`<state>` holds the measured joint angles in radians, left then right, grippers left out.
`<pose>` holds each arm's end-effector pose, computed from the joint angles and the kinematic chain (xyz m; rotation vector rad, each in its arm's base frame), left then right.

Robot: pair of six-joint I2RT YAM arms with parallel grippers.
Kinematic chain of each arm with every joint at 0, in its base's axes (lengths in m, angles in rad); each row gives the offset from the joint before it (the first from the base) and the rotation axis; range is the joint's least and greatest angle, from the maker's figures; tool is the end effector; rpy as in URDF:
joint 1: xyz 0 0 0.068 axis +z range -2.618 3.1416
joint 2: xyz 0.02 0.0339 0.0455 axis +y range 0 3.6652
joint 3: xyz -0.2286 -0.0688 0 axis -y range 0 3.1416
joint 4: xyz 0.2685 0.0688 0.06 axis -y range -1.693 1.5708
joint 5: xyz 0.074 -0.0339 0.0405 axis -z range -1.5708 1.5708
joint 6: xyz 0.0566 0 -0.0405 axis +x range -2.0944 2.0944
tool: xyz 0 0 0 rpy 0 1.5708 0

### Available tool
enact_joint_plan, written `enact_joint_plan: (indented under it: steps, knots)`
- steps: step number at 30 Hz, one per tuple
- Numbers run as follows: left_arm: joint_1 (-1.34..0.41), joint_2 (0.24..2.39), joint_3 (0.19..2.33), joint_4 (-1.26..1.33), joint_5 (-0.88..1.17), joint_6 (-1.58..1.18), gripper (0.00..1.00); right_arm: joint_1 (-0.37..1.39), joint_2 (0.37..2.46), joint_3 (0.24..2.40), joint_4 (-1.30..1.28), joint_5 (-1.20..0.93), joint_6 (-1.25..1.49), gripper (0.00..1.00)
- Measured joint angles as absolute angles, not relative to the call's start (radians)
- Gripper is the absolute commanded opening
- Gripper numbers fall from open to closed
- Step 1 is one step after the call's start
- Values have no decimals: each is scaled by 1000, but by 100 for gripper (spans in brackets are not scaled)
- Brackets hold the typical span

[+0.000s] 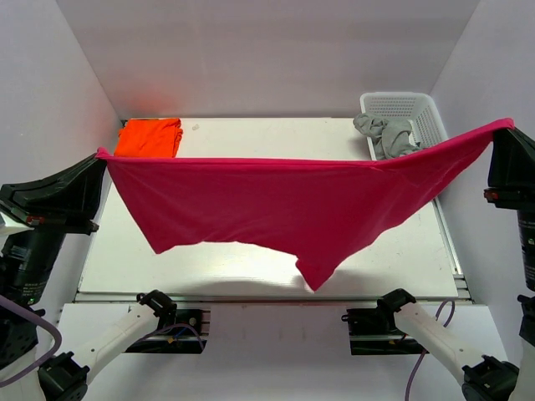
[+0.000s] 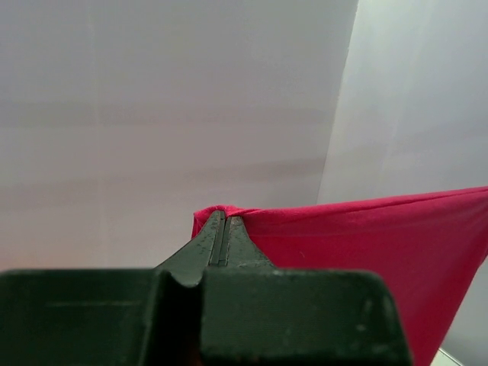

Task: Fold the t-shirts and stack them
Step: Flatten out the tshirt

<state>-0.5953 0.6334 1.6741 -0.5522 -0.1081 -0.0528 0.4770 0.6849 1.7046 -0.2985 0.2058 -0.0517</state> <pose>0.0322 -0.0144 0.5719 0.1985 1.0816 -0.5241 0.0316 0.0033 0.6037 -0.0348 0.8711 0.3108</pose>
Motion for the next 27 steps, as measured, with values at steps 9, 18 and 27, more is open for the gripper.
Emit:
enact_joint_plan:
  steps: [9, 18, 27]
  knots:
    - [-594, 633, 1714, -576, -65, -76, 0, 477, 659, 1802, -348, 150, -33, 0]
    - [-593, 633, 1731, -584, -34, -90, 0, 477, 635, 1816, -345, 120, -31, 0]
    - [-594, 632, 1647, -540, -127, -91, 0, 477, 634, 1588, -216, 135, -38, 0]
